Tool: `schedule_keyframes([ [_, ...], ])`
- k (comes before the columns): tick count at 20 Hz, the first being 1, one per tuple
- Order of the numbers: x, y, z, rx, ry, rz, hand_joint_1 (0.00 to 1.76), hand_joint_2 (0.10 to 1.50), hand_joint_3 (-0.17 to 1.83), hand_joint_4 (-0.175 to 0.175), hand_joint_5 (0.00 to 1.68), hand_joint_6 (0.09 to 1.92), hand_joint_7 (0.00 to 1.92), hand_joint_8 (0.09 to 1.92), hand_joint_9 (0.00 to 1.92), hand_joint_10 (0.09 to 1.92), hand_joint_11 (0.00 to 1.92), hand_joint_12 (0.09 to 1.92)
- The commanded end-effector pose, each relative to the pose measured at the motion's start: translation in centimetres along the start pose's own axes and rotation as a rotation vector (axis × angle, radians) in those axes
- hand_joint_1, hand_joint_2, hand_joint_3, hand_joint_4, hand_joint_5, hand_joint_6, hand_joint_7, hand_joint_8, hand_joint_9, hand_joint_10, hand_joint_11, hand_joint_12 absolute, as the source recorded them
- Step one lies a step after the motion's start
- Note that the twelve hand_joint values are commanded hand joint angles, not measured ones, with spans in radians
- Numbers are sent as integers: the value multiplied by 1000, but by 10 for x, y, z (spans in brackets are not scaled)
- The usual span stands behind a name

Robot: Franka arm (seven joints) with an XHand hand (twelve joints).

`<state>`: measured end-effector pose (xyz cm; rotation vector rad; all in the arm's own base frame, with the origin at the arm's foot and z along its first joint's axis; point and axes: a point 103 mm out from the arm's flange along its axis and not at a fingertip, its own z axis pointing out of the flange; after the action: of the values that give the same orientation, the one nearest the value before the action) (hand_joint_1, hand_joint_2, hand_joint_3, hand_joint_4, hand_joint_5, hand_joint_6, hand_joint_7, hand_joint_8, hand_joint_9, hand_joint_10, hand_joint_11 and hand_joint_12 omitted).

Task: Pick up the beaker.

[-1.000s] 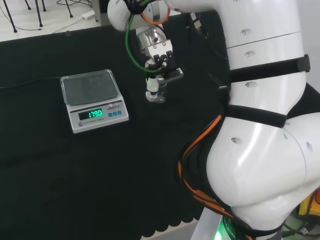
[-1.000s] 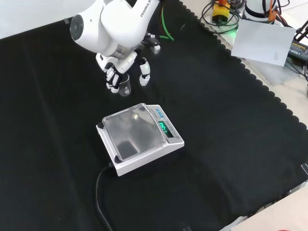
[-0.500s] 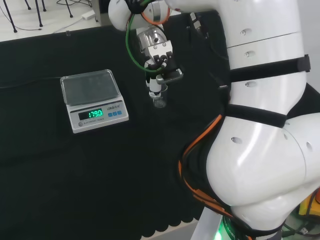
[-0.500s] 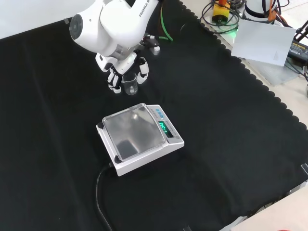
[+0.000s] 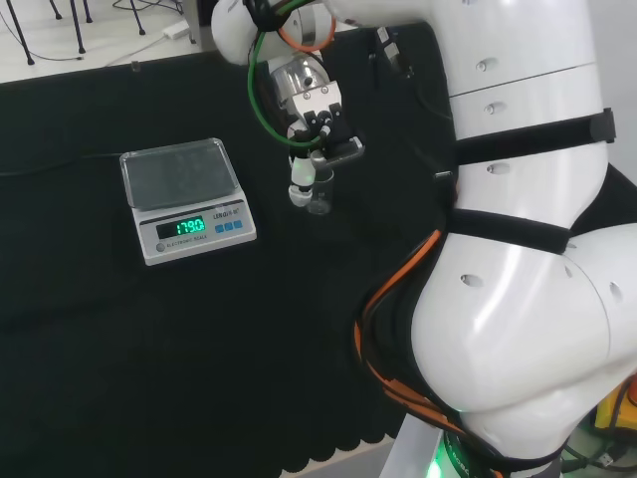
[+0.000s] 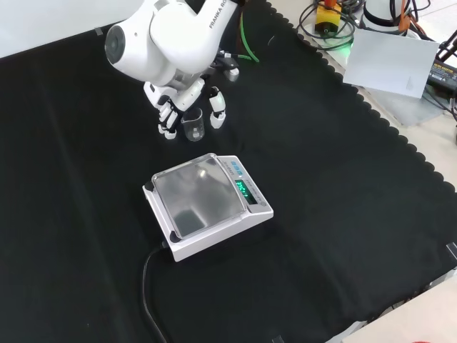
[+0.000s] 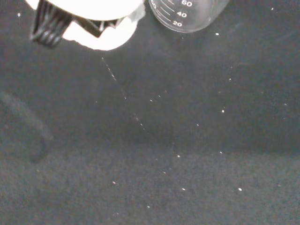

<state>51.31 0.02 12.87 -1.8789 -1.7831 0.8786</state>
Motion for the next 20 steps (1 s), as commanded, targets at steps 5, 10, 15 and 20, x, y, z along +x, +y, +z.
schedule_keyframes([
  [5,-16,-10,1,-3,-44,44,950,526,567,-46,260,184,0,577,129,894,176,1436],
  [10,-21,-10,5,7,8,37,958,526,565,-51,291,151,23,700,246,877,250,1415],
  [15,-22,-6,14,4,12,43,1013,531,598,-56,336,151,129,755,391,855,323,1385],
  [20,-21,-3,18,-29,11,47,1069,529,662,-58,424,215,314,791,582,813,416,1350],
])
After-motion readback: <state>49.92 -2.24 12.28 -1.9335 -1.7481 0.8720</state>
